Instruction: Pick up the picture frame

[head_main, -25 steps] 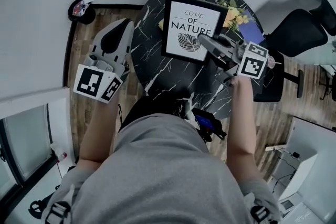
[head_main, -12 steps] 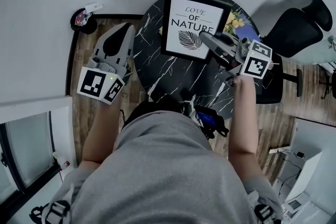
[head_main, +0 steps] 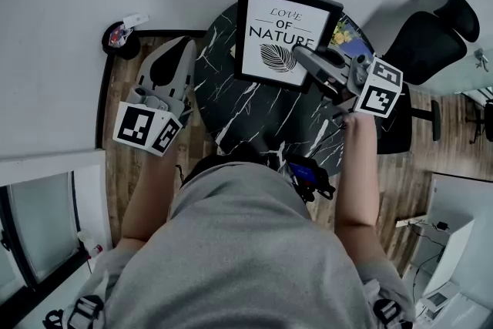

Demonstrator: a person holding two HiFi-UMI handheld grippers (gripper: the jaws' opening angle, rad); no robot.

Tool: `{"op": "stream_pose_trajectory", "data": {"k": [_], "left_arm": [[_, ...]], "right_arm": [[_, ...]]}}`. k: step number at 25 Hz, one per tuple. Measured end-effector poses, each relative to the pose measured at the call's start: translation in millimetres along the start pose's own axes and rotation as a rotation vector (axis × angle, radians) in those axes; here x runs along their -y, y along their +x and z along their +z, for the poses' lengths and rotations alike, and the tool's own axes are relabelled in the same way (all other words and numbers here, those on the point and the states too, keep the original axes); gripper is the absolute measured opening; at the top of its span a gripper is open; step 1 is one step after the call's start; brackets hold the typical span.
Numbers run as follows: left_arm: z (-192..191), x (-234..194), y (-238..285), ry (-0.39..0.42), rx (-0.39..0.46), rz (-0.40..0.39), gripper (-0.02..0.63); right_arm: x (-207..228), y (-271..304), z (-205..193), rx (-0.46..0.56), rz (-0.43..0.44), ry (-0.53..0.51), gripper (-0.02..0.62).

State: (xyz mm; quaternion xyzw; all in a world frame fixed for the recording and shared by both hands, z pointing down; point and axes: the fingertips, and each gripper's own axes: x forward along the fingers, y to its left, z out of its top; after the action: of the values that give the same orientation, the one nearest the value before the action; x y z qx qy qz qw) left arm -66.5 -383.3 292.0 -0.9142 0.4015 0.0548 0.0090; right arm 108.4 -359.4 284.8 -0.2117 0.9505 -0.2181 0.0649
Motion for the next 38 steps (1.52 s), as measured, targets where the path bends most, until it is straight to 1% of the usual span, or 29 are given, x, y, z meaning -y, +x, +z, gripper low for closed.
{"op": "stream_pose_trajectory", "data": {"k": [7,12,19,34,38], "left_arm": [[-6.3,0.2,0.4,-0.010,0.006,-0.003,0.006],[-3.7,2.1,3.9,-0.014,0.011,-0.003,0.006],[-6.9,2.2,3.6,-0.021,0.003,0.002,0.006],[-6.9,7.5,1.9,-0.006,0.001,-0.005,0.006],[-4.1,8.6,3.8,-0.003,0.000,-0.008,0.006]], "right_arm": [[-6.3,0.7,4.4,0.001,0.008,-0.031,0.031],[-7.4,1.0,5.7,-0.012,0.009,-0.041,0.031],[-6.0,0.8,4.6,-0.007,0.007,-0.031,0.031],[-10.7,0.5,6.8,0.024,0.028,-0.032,0.031],[-11.9,1.3,8.5,0.009,0.029,-0.046,0.031]]}}
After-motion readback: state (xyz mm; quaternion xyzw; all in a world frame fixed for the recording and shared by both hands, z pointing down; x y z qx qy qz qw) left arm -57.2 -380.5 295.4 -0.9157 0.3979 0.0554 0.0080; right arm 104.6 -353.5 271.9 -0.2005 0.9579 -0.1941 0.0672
